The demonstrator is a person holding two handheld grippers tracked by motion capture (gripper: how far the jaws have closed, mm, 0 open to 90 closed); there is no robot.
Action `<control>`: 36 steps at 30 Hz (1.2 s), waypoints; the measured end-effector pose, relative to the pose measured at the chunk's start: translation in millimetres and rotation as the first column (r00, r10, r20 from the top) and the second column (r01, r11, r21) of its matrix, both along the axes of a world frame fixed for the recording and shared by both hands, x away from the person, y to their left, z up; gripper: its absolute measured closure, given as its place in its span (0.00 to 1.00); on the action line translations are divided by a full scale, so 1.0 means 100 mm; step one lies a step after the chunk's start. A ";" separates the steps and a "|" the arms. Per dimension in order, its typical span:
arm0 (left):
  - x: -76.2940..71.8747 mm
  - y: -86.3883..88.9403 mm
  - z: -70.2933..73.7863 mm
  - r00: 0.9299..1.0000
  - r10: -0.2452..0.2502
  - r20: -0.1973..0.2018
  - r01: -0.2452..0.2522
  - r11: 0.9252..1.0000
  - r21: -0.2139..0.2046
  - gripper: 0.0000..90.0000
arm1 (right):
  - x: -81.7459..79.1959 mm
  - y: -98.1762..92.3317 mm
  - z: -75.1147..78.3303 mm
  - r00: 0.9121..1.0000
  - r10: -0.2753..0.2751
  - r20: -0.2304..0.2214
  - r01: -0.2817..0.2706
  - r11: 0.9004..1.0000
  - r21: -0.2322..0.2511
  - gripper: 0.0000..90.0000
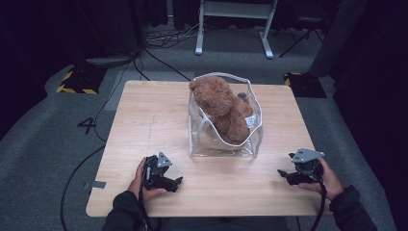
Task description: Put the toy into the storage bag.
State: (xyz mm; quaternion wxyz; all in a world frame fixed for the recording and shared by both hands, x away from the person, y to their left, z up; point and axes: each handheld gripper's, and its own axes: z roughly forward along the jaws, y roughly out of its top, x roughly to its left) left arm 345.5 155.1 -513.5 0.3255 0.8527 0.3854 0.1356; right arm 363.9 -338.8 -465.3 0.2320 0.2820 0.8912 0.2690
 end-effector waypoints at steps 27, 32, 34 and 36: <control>0.00 0.00 0.00 1.000 -0.004 0.002 0.004 1.000 0.001 0.01 | -0.15 -0.31 -0.31 0.999 -0.038 -0.011 0.038 0.996 0.079 0.24; 0.00 0.00 0.00 1.000 -0.004 0.002 0.004 1.000 0.001 0.01 | -0.19 -0.37 -0.35 0.999 -0.047 -0.012 0.048 0.992 0.116 0.25; 0.00 0.00 0.00 1.000 -0.003 0.001 0.003 1.000 0.000 0.01 | -0.20 -0.40 -0.36 0.998 -0.054 -0.017 0.056 0.989 0.137 0.25; 0.00 0.00 0.00 1.000 -0.003 0.001 0.003 1.000 0.001 0.01 | -0.21 -0.43 -0.38 0.998 -0.061 -0.026 0.065 0.984 0.163 0.25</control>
